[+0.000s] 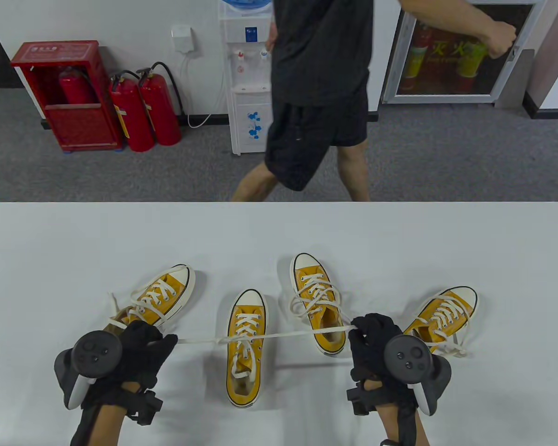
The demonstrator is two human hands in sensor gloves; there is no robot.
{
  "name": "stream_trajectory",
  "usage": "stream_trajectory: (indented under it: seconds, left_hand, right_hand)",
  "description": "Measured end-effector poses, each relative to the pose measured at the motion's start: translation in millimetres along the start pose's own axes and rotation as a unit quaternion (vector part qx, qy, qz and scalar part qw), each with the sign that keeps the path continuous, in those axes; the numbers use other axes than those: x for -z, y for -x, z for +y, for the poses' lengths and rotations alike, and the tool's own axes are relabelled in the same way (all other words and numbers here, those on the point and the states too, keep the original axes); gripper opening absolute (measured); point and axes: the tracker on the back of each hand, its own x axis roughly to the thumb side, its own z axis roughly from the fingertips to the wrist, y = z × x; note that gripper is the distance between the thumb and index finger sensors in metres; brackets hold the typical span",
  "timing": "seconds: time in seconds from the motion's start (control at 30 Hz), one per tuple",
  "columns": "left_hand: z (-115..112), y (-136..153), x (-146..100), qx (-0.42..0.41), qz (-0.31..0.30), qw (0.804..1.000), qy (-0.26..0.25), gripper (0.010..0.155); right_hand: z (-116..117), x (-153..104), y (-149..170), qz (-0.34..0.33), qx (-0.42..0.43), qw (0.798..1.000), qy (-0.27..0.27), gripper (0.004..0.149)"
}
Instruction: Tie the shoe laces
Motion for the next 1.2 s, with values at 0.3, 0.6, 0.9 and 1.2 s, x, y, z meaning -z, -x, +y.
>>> stream_trajectory:
  seconds: [0.3, 0.6, 0.9, 1.2]
  left_hand:
    - [20.2, 25.0, -8.3, 0.034, 0.028, 0.999, -0.032, 0.034]
    - [29.1, 48.3, -8.8, 0.077, 0.083, 0.993, -0.045, 0.032]
    - [34.4, 62.7, -10.7, 0.092, 0.119, 0.987, -0.051, 0.032]
    - [40.1, 75.2, -13.8, 0.103, 0.151, 0.980, -0.073, 0.031]
  right_hand:
    - [-24.3, 6.5, 38.6, 0.088, -0.042, 0.994, 0.046, 0.040]
    - [-40.6, 10.0, 64.6, 0.155, -0.084, 0.981, 0.077, 0.040]
    - [-45.1, 11.8, 87.1, 0.201, -0.093, 0.971, 0.092, 0.040]
    - [-40.4, 13.9, 107.1, 0.238, -0.108, 0.962, 0.081, 0.040]
